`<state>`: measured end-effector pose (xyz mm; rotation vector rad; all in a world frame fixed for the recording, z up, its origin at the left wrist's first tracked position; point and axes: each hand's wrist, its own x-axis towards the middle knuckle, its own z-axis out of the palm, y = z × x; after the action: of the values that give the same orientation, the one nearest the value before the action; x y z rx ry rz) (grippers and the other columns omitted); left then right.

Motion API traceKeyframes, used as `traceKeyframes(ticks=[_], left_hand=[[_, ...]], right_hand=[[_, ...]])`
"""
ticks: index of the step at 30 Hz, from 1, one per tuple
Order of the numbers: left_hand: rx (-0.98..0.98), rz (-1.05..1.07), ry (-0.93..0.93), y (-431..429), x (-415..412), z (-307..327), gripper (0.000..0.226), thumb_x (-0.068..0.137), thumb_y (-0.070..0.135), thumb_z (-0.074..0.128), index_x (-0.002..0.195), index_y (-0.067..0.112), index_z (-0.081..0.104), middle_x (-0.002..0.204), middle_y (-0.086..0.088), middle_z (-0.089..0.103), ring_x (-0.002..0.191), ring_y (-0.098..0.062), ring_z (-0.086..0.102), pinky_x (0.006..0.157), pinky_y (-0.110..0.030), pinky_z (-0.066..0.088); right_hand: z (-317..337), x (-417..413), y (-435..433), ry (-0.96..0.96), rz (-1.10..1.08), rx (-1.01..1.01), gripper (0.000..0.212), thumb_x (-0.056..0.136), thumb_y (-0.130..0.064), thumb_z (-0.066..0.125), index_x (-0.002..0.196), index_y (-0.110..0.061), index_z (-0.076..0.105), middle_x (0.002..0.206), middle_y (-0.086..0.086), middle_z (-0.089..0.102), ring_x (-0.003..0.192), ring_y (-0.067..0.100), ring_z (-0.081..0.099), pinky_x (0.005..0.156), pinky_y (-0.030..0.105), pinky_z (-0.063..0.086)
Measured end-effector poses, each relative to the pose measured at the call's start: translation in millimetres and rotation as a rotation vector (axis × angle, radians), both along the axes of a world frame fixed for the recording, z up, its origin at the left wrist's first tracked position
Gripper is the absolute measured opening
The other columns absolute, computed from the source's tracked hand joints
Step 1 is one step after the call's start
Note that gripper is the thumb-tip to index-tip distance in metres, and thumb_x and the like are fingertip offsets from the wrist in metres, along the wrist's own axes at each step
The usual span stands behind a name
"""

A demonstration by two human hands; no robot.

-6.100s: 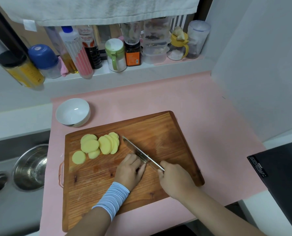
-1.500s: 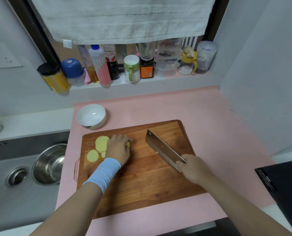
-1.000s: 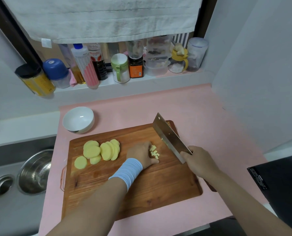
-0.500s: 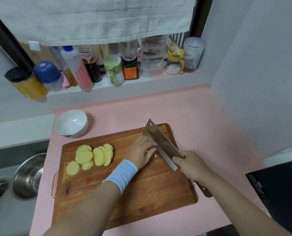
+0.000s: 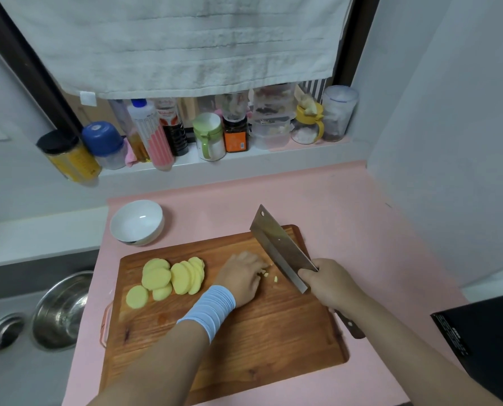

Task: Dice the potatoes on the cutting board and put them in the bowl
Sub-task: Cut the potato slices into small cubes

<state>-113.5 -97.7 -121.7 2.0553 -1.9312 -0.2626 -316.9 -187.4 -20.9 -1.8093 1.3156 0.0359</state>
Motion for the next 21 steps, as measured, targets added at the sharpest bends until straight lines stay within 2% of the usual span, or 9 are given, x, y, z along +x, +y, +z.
traceKeyframes(ticks=[2,5,8,9,11,14,16,18,21], left_hand=[[-0.008,0.031,-0.006,6.0,8.7,-1.1,0.037,0.091,0.017,0.055,0.125,0.026,0.065,0.126,0.008,0.063,0.122,-0.017,0.051,0.103,-0.033,0.035],[-0.143,0.176,0.072,19.3,35.9,3.6,0.035,0.081,0.004,0.063,0.108,0.023,0.073,0.109,0.005,0.07,0.104,-0.023,0.061,0.093,-0.044,0.049],[-0.173,0.383,0.034,37.3,72.1,16.0,0.039,0.077,-0.003,0.062,0.104,0.022,0.074,0.1,0.0,0.072,0.095,-0.031,0.061,0.086,-0.041,0.049],[-0.13,0.447,0.007,44.3,82.7,19.9,0.036,0.081,0.002,0.062,0.106,0.024,0.074,0.103,0.0,0.071,0.098,-0.032,0.06,0.087,-0.04,0.046],[0.078,0.518,-0.074,57.4,97.2,26.6,0.029,0.092,0.028,0.057,0.119,0.032,0.067,0.121,0.003,0.065,0.115,-0.026,0.052,0.096,-0.039,0.034],[0.443,0.484,-0.224,66.5,103.8,27.2,0.056,0.088,0.069,0.043,0.136,0.041,0.05,0.142,0.008,0.05,0.132,-0.021,0.037,0.108,-0.04,0.021],[0.515,0.454,-0.26,65.2,103.5,23.9,0.067,0.082,0.077,0.043,0.138,0.041,0.046,0.143,0.007,0.05,0.134,-0.021,0.037,0.11,-0.042,0.019],[0.506,0.483,-0.247,60.5,102.7,22.8,0.068,0.077,0.078,0.047,0.134,0.04,0.049,0.138,0.007,0.054,0.131,-0.021,0.041,0.109,-0.042,0.021],[0.5,0.516,-0.202,52.4,101.4,23.9,0.071,0.075,0.074,0.055,0.133,0.035,0.049,0.132,0.003,0.058,0.125,-0.023,0.048,0.105,-0.041,0.029]], right_hand=[[2.1,0.6,0.8,0.017,0.019,-0.024,0.022,0.098,-0.029,0.052,0.082,-0.017,0.061,0.061,-0.001,0.055,0.05,0.02,0.052,0.038,0.021,0.038],[3.8,3.2,6.4,0.021,0.031,-0.05,0.023,0.1,-0.031,0.051,0.081,-0.02,0.058,0.063,-0.002,0.054,0.052,0.017,0.052,0.039,0.02,0.037],[2.5,11.4,16.2,0.02,0.042,-0.078,0.025,0.102,-0.033,0.051,0.085,-0.018,0.061,0.069,0.0,0.056,0.057,0.016,0.054,0.044,0.024,0.04],[1.1,15.9,20.4,0.013,0.042,-0.079,0.025,0.101,-0.034,0.051,0.085,-0.019,0.061,0.069,-0.001,0.056,0.057,0.016,0.053,0.046,0.025,0.04],[-2.8,26.9,29.6,-0.005,0.043,-0.077,0.025,0.1,-0.035,0.051,0.083,-0.019,0.062,0.068,-0.003,0.057,0.057,0.016,0.053,0.049,0.027,0.04],[-8.7,44.0,45.4,-0.01,0.054,-0.074,0.027,0.098,-0.037,0.052,0.083,-0.02,0.065,0.068,-0.003,0.062,0.059,0.017,0.059,0.053,0.029,0.044],[-13.0,52.9,56.0,-0.011,0.067,-0.071,0.028,0.098,-0.038,0.052,0.08,-0.021,0.064,0.069,-0.004,0.063,0.062,0.018,0.062,0.057,0.032,0.046],[-17.3,59.8,64.2,-0.005,0.077,-0.077,0.027,0.098,-0.039,0.052,0.078,-0.025,0.062,0.072,-0.005,0.065,0.067,0.018,0.064,0.061,0.034,0.049],[-22.8,65.6,72.3,0.027,0.089,-0.095,0.024,0.099,-0.042,0.051,0.086,-0.027,0.066,0.081,-0.007,0.068,0.074,0.015,0.066,0.062,0.032,0.052]])
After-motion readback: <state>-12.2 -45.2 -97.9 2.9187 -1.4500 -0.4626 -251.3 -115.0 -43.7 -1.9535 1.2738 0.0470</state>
